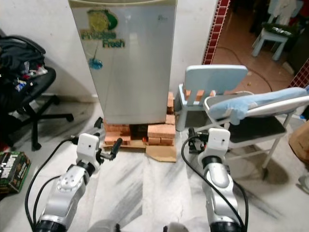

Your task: Restocking fridge

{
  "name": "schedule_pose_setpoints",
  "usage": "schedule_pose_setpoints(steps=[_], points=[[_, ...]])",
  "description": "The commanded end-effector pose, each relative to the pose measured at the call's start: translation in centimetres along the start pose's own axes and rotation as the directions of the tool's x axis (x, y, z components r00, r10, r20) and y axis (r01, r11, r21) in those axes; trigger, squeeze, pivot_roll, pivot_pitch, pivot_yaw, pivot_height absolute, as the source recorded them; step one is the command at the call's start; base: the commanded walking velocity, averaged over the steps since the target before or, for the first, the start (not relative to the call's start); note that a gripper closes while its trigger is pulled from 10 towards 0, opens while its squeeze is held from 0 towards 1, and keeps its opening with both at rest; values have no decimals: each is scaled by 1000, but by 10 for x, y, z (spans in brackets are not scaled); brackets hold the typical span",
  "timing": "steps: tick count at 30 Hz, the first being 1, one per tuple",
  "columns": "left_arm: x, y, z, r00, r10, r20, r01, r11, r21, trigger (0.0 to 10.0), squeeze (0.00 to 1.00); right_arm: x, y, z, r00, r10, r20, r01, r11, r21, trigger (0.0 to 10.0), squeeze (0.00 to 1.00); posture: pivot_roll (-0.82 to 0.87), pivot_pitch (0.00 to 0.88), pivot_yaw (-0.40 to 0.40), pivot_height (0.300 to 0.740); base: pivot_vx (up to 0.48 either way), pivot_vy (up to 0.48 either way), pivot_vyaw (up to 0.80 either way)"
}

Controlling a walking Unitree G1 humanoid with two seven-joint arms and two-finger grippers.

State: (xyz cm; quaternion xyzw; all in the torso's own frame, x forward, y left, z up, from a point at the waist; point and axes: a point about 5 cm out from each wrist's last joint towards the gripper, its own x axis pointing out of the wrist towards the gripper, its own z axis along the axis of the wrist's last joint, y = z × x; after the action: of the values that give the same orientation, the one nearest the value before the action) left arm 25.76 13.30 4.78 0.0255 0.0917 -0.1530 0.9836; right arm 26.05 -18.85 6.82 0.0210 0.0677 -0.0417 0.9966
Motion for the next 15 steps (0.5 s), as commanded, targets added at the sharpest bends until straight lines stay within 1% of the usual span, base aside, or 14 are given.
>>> schedule_pose_setpoints(steps=[1, 7, 12, 15], points=[[-3, 9, 1, 1000, 19, -8, -20, 1000, -9, 10000, 0, 1, 8, 4, 999, 32, 9, -32, 999, 8, 10000, 0, -32, 0, -12, 740, 0, 480, -800], [-4, 9, -1, 1000, 4, -18, -5, 1000, -24, 10000, 0, 2, 6, 4, 999, 30, 14, -30, 1000, 7, 10000, 0, -31, 0, -13, 740, 0, 480, -768], [-3, 10, 1, 1000, -1, -9, 1, 1000, -19, 10000, 0, 4, 9, 5, 999, 40, 17, -40, 999, 9, 10000, 0, -30, 0, -14, 740, 0, 480, 0], [-3, 12, 2, 1000, -3, 3, 3, 1000, -19, 10000, 0, 5, 10, 4, 999, 43, 12, -43, 999, 8, 10000, 0, -29, 0, -14, 740, 0, 466, -740]])
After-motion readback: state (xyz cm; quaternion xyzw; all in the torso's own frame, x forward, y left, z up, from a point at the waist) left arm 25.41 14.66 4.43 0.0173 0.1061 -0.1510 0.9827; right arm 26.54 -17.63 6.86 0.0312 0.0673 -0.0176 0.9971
